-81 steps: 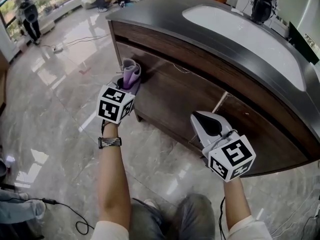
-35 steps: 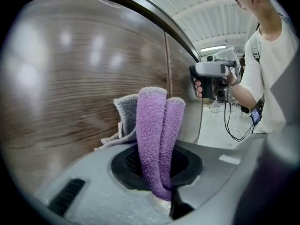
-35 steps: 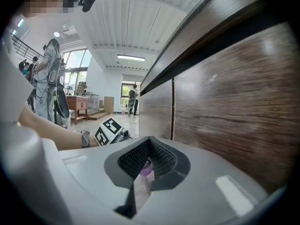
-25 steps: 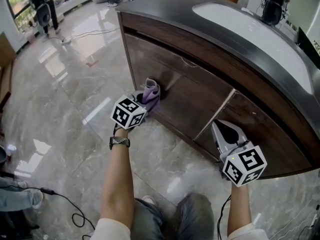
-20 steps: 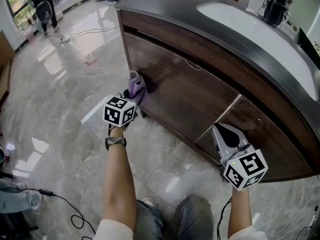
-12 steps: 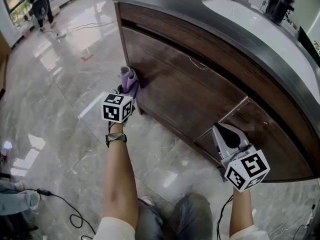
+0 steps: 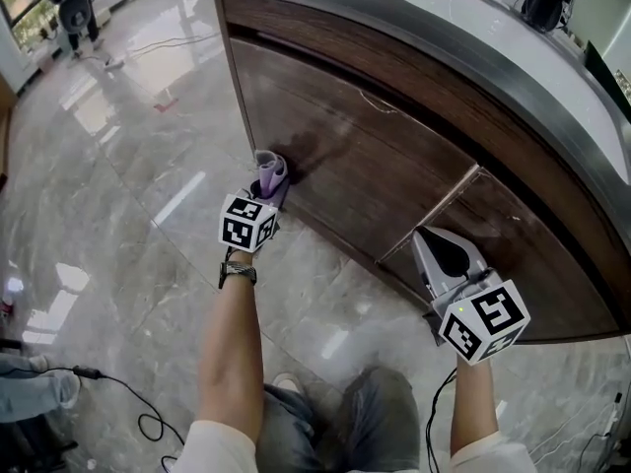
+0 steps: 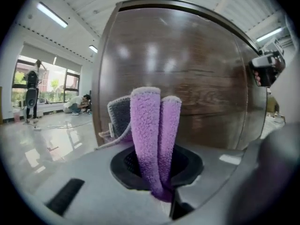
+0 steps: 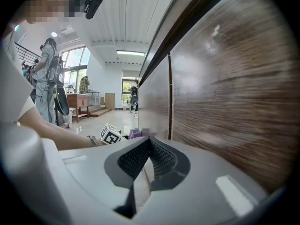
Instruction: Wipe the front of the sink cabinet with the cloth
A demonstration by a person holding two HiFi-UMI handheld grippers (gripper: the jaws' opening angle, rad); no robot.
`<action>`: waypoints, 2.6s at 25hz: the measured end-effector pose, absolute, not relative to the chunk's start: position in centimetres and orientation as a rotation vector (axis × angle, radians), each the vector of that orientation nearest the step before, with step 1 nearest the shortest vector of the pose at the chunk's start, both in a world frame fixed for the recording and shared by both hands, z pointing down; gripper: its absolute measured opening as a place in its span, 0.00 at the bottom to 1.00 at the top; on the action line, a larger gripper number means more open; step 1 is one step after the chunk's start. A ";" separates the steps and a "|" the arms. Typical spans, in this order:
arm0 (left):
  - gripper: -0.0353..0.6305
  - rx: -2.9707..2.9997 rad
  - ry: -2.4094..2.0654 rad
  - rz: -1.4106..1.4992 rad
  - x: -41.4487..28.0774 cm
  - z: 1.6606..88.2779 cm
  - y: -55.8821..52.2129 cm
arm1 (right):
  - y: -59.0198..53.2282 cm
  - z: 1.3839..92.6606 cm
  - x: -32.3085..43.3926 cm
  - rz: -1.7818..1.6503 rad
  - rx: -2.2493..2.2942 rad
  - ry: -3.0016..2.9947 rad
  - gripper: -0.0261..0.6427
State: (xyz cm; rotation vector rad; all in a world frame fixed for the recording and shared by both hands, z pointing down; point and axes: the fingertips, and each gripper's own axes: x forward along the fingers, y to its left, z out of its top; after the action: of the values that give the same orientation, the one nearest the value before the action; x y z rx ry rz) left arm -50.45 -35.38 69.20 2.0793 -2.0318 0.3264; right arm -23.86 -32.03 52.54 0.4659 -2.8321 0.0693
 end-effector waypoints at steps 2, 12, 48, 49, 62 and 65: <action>0.14 2.163 -1.925 0.365 -47.3 70.2 -35.4 | -31.9 52.7 -23.4 0.076 0.473 -2.834 0.05; 0.14 2.434 -1.400 0.315 -35.1 71.5 -34.8 | -30.2 52.5 -22.3 0.090 0.445 -2.861 0.05; 0.13 2.195 -1.393 0.605 -41.1 82.0 -35.4 | -31.7 58.5 -25.2 0.092 0.408 -2.769 0.05; 0.13 2.168 -1.416 0.615 -41.8 82.3 -35.4 | -31.7 58.6 -25.2 0.093 0.406 -2.765 0.05; 0.13 1.777 -1.881 0.647 -51.8 82.1 -35.9 | -32.5 60.1 -25.1 0.182 0.411 -2.751 0.05; 0.13 1.700 -2.024 0.565 -54.4 80.2 -35.9 | -32.5 59.8 -25.3 0.186 0.411 -2.758 0.05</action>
State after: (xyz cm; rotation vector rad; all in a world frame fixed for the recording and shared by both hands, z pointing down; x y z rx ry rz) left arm -54.42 -35.89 80.23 1.7003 -2.0239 0.5649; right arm -25.35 -32.53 59.85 0.4109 -2.7581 0.1857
